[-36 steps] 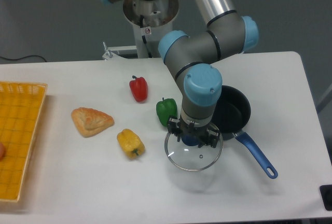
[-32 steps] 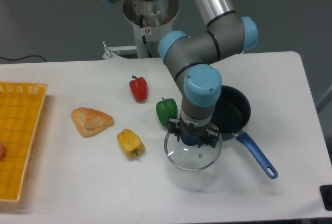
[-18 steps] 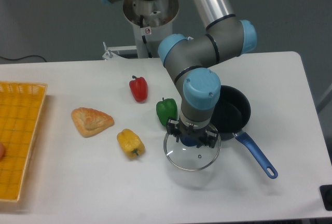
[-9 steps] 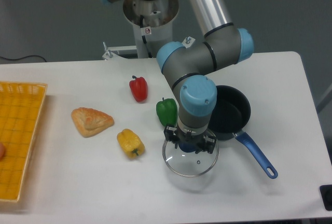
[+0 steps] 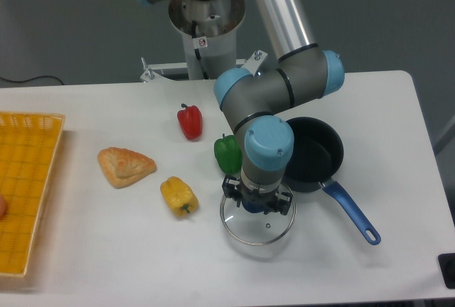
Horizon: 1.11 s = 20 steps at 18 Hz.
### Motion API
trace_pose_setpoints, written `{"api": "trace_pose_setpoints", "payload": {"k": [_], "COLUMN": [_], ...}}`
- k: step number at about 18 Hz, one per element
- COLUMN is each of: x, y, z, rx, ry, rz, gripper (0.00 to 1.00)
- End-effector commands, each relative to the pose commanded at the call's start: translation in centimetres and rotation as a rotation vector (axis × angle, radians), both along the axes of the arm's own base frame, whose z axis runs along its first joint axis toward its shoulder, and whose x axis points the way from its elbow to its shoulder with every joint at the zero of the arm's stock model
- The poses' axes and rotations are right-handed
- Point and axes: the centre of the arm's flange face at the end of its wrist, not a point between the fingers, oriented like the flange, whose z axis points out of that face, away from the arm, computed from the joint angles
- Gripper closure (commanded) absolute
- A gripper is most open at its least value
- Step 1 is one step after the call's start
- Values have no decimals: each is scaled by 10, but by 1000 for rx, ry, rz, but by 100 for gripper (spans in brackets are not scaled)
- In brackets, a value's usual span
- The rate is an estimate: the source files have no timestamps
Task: Place the lid on the table
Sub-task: 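Lower the held glass lid toward the table beside the black pan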
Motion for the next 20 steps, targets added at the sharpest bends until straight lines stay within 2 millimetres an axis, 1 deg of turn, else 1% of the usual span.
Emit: {"api": "trace_pose_setpoints", "payload": {"k": [7, 12, 14, 20], "x": [2, 2, 2, 8], "y": [5, 6, 6, 11], "z": [-20, -22, -26, -32], "rx": [-15, -12, -16, -20], "ry": [-18, -14, -19, -21], "rz": [-6, -8, -8, -18], "gripper": [33, 33, 33, 33]}}
